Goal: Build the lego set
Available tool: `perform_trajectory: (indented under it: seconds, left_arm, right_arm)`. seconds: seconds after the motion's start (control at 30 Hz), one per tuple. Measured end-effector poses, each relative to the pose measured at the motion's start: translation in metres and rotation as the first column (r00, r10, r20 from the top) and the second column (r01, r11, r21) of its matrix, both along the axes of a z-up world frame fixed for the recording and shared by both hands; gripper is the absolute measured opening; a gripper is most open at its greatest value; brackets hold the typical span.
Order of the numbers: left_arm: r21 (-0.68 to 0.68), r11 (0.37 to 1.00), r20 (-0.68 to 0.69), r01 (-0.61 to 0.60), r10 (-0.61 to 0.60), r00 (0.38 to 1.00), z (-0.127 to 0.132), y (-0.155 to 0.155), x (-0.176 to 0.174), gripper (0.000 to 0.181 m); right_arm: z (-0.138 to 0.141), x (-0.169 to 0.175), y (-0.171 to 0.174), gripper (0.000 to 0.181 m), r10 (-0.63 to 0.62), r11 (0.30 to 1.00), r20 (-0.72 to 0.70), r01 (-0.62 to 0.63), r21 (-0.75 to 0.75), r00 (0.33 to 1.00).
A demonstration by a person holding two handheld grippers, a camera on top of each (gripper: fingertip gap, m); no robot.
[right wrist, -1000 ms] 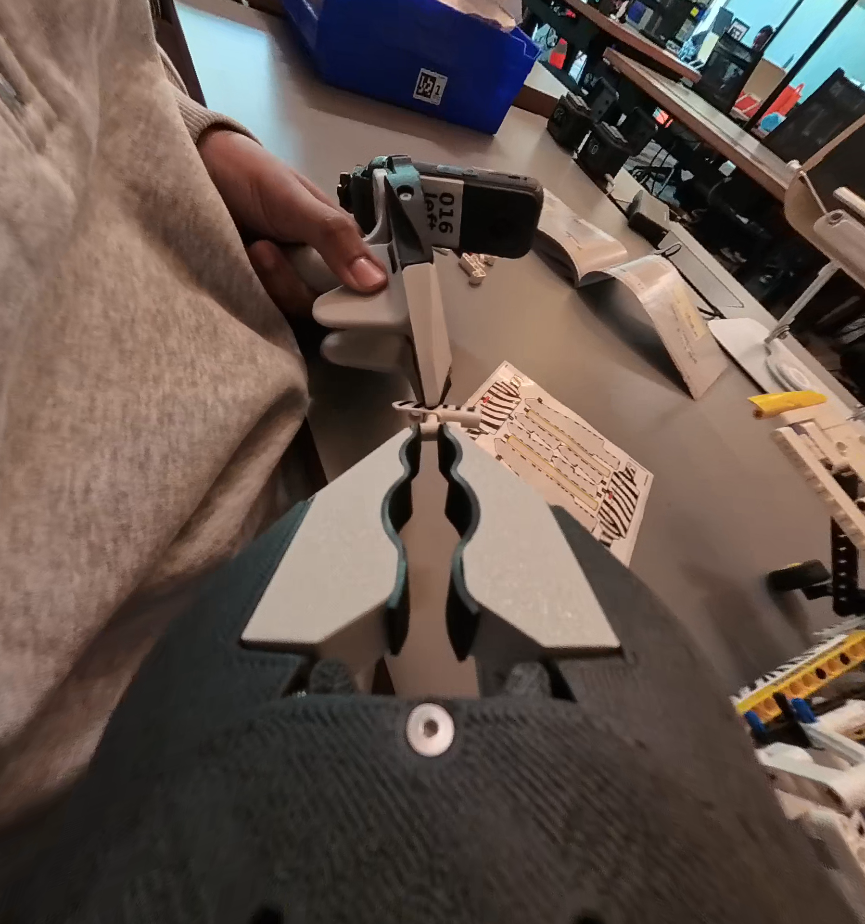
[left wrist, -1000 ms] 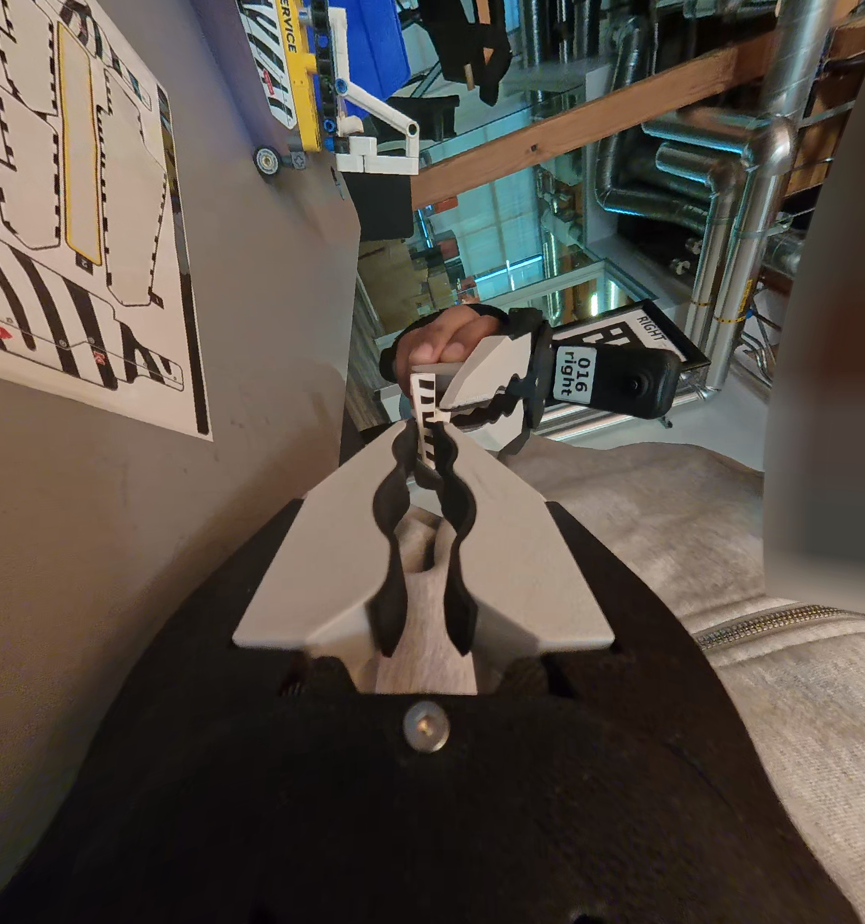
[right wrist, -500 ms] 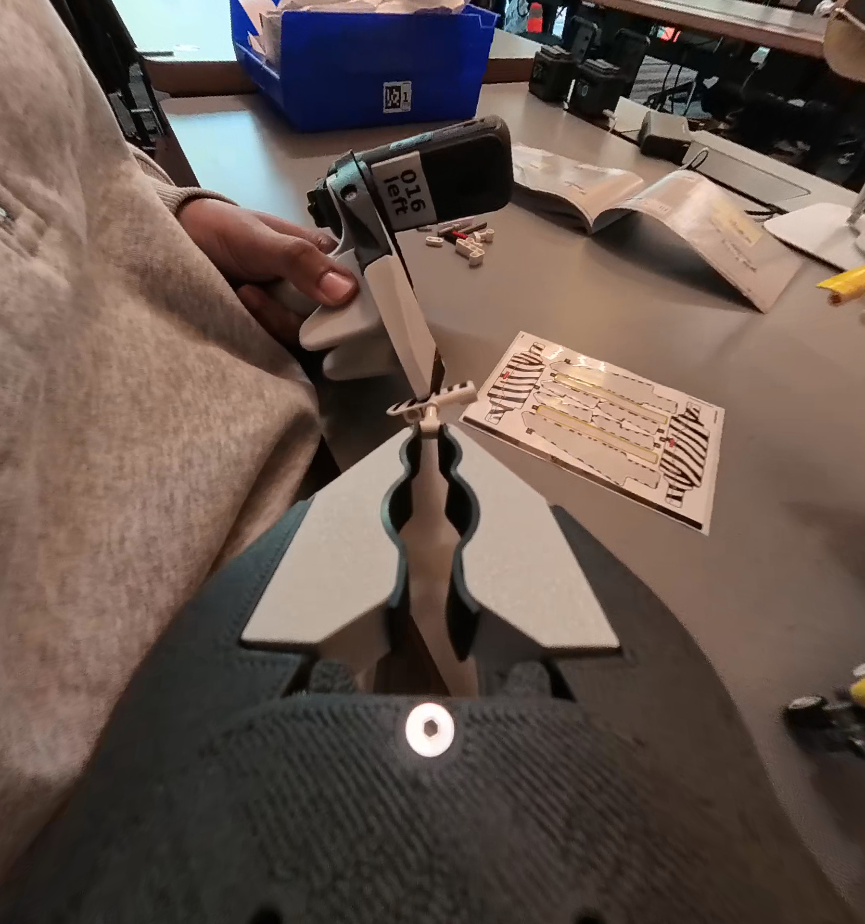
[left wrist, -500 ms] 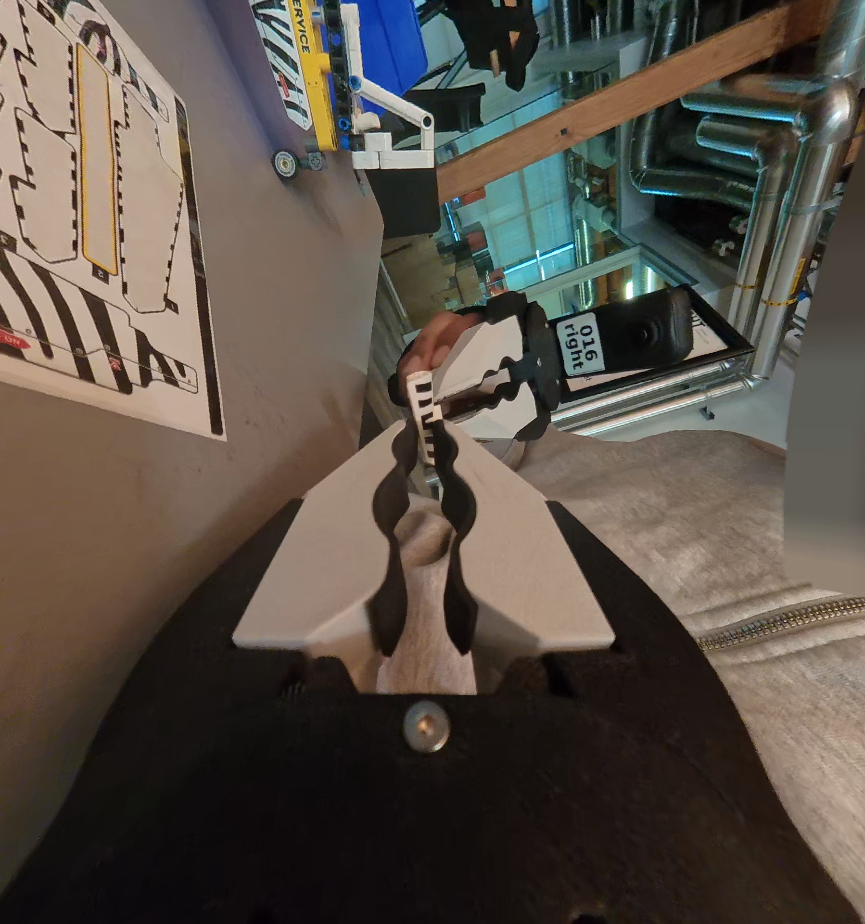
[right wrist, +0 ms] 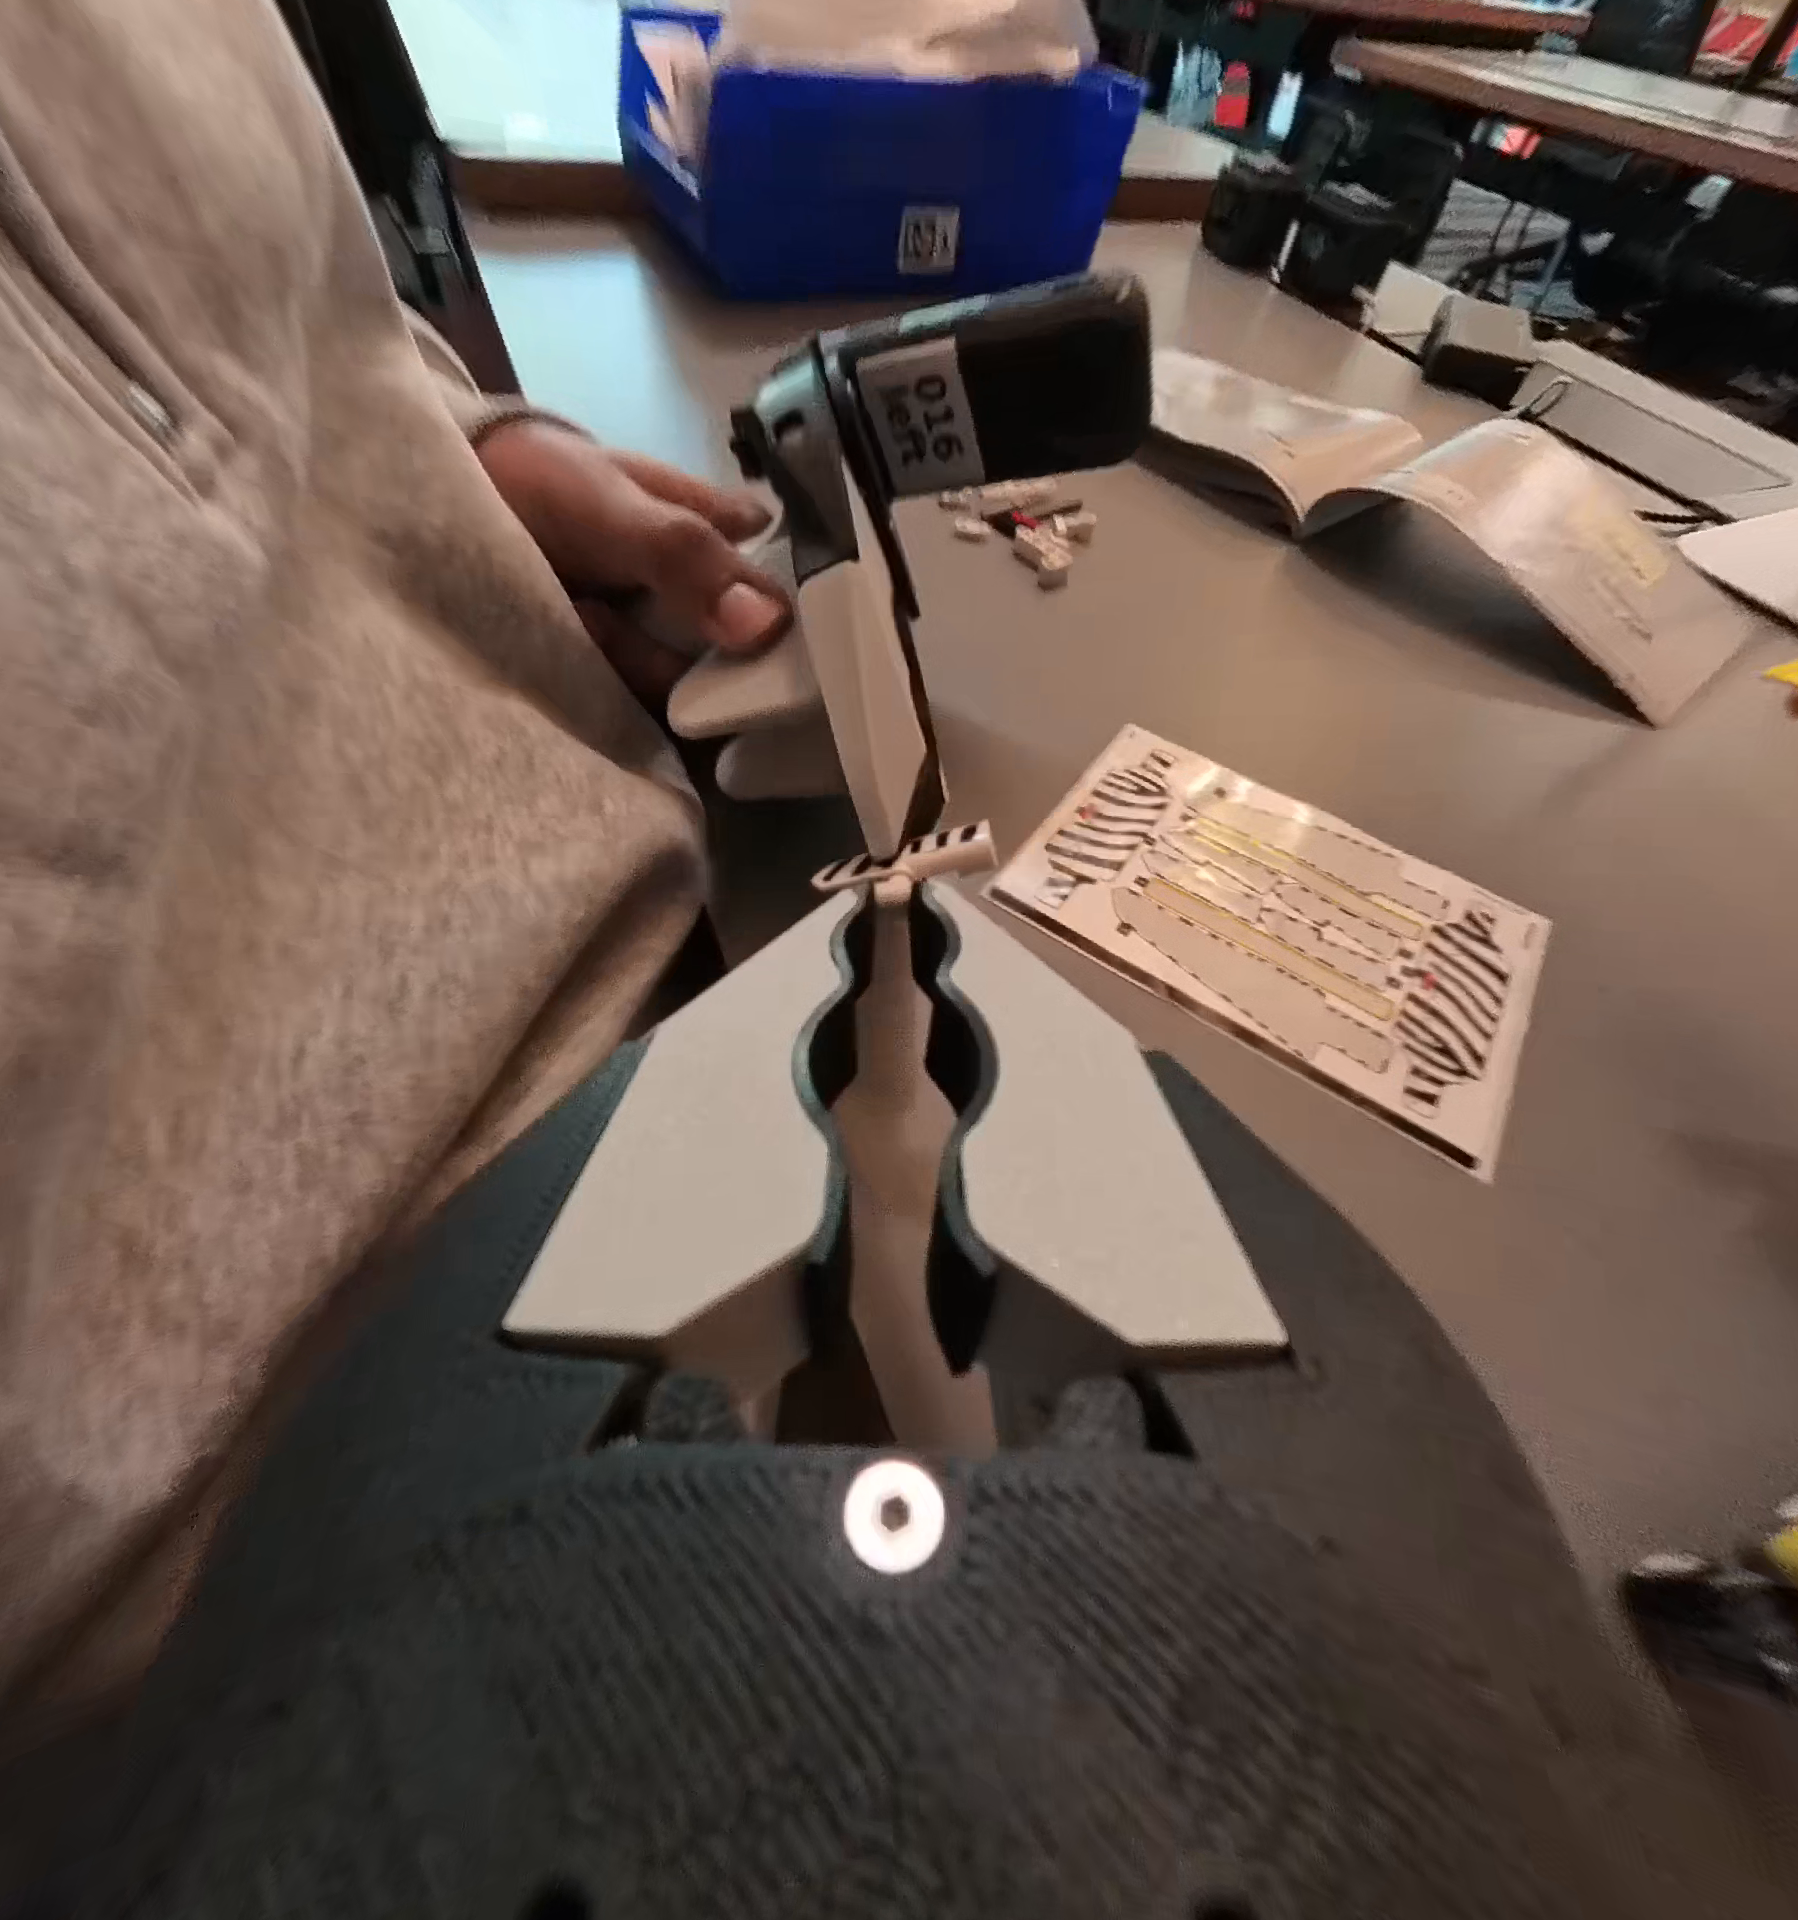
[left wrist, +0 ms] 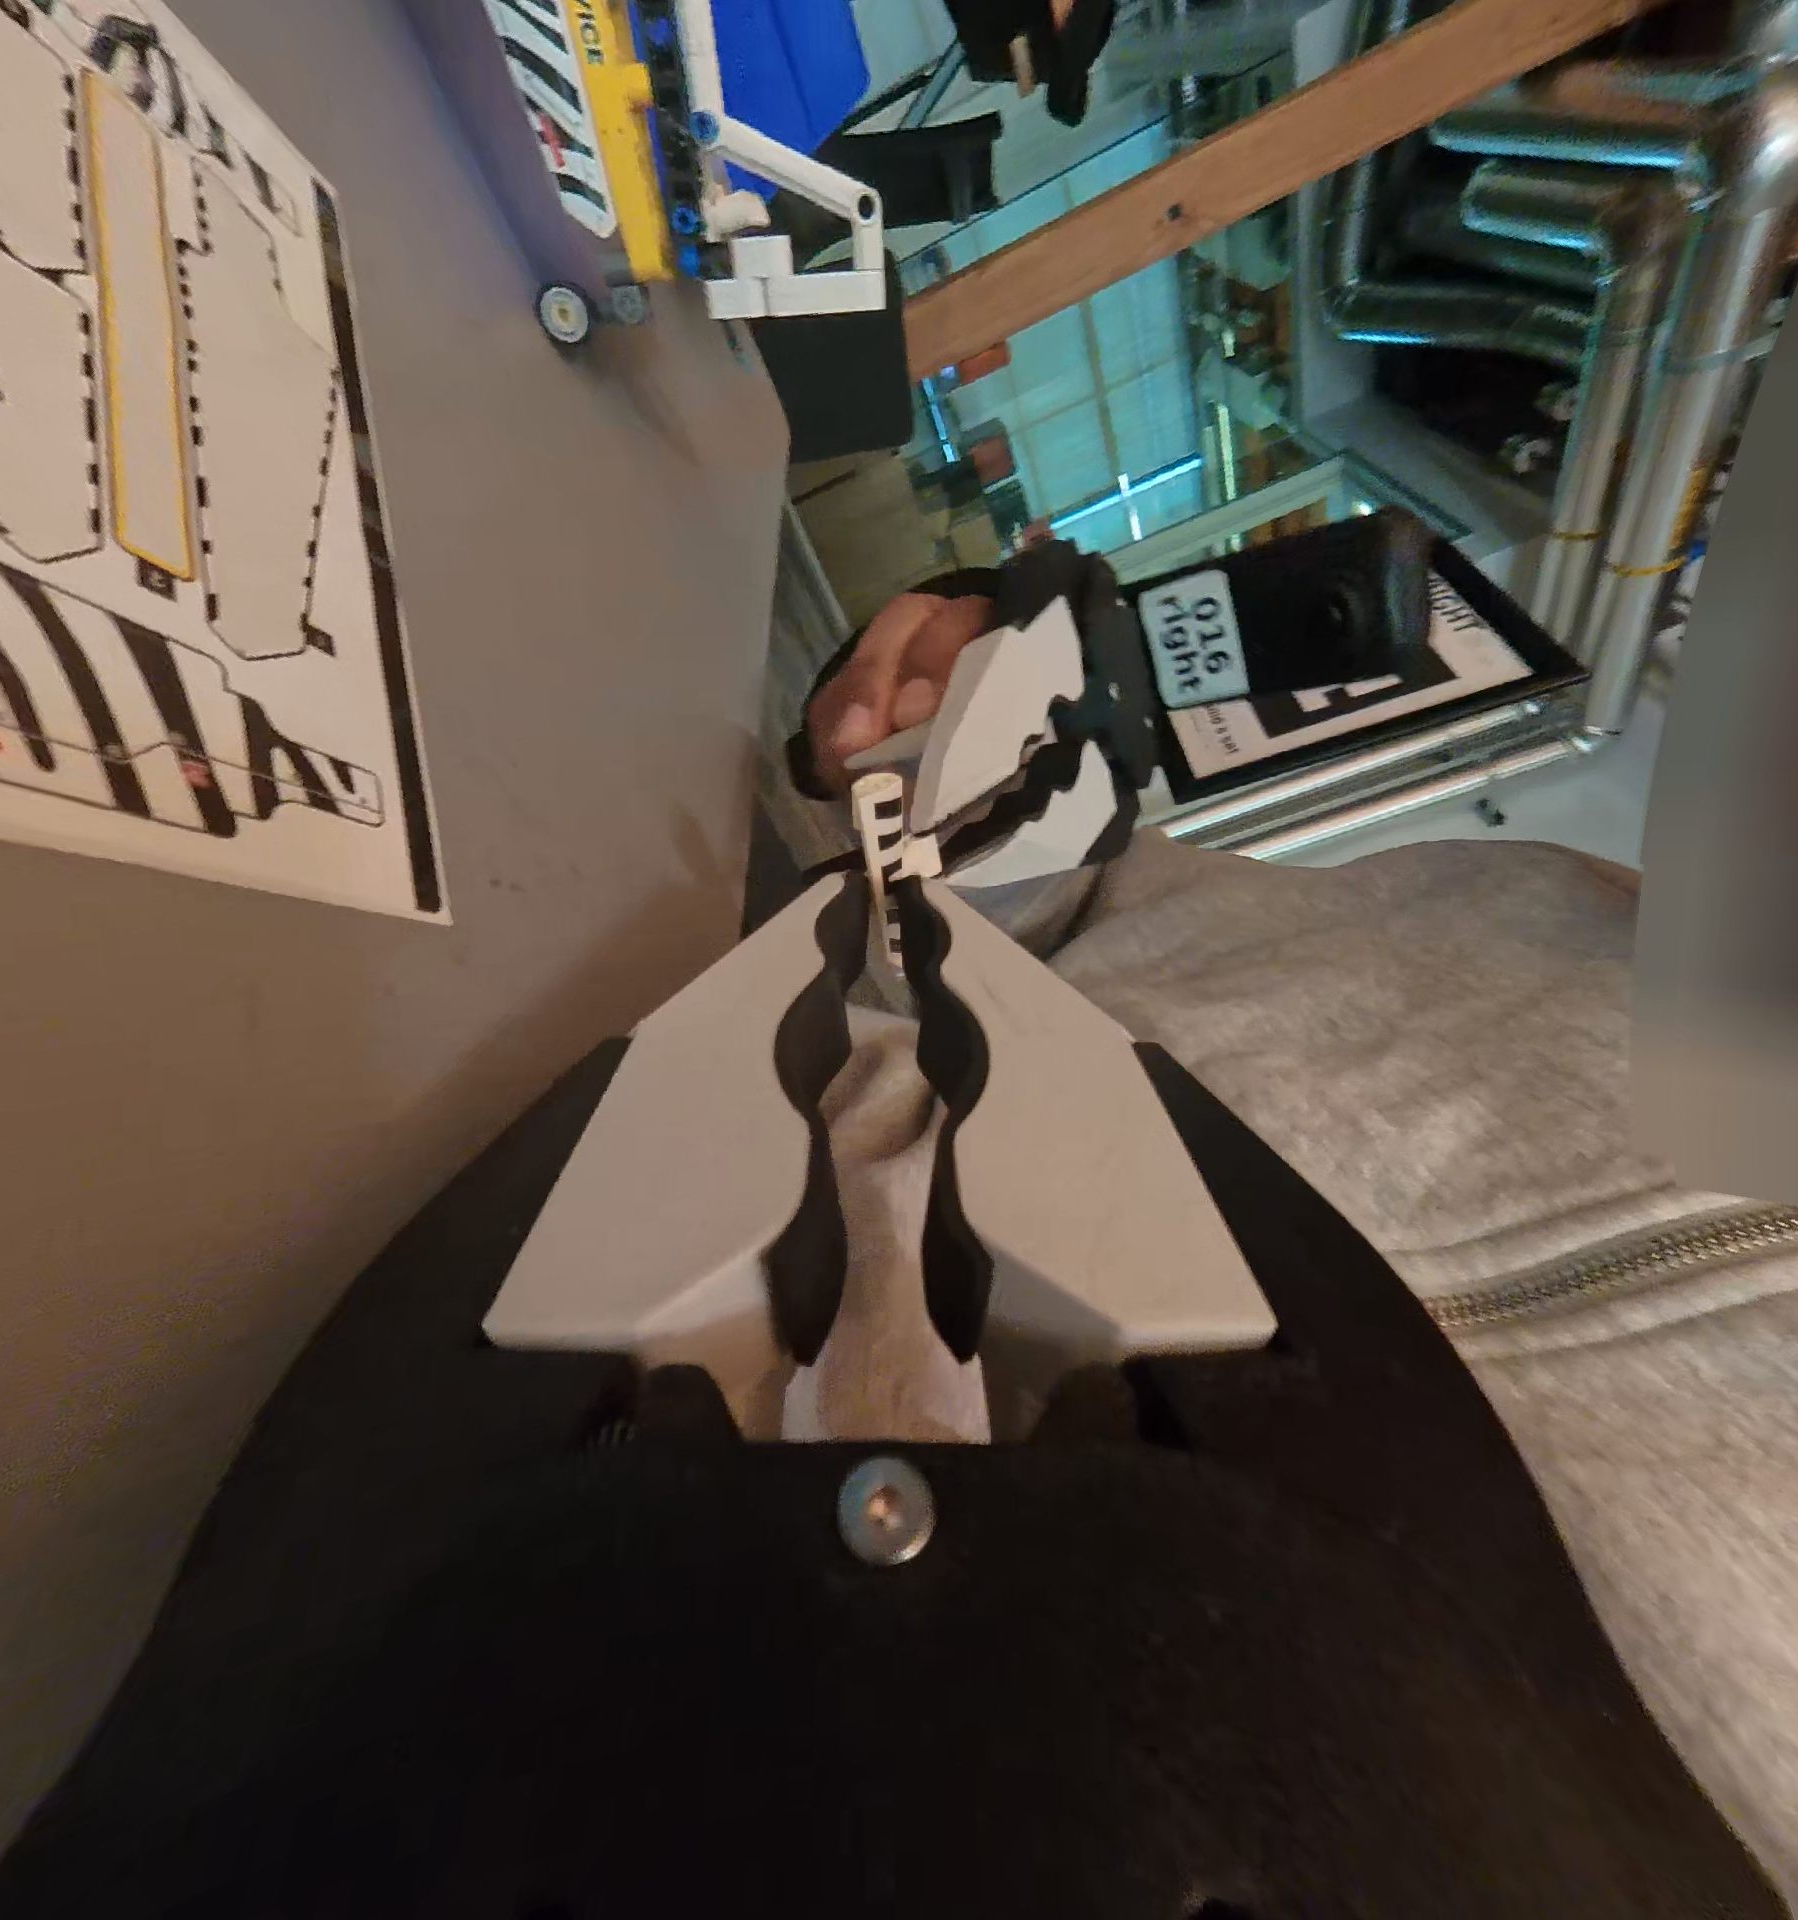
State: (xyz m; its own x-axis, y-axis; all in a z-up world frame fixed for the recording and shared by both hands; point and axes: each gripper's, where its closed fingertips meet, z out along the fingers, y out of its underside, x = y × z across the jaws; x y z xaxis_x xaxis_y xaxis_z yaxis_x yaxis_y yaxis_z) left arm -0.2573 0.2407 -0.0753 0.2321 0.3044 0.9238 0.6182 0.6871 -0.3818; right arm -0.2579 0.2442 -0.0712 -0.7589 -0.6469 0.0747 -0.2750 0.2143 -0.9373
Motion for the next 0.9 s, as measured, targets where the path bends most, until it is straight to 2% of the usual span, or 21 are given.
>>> perform_trajectory:
  seconds: [0.07,0.27,0.53,0.7,0.9]
  left_arm:
    - [0.021,1.0,-0.02,0.011,-0.011,1.0,0.004,0.002,0.002,0.005]
    - [0.113,0.992,-0.05,0.052,-0.047,0.998,0.013,0.011,0.016,0.005]
    - [0.195,0.974,-0.062,0.113,-0.102,0.993,0.018,0.024,0.032,0.005]
    - [0.262,0.956,-0.074,0.134,-0.119,0.99,0.02,0.028,0.039,0.005]
    - [0.279,0.95,-0.095,0.143,-0.121,0.988,0.023,0.027,0.039,0.005]
  right_arm:
    - [0.005,0.002,0.002,0.005,0.018,1.0,0.063,-0.018,-0.005,0.998]
    - [0.015,0.016,0.012,0.005,0.077,0.997,0.101,-0.073,-0.036,0.992]
    - [0.019,0.034,0.026,0.005,0.138,0.988,0.049,-0.134,-0.073,0.989]
    - [0.021,0.044,0.032,0.005,0.177,0.979,-0.033,-0.179,-0.093,0.984]
    - [0.024,0.049,0.033,0.004,0.203,0.974,-0.008,-0.203,-0.096,0.979]
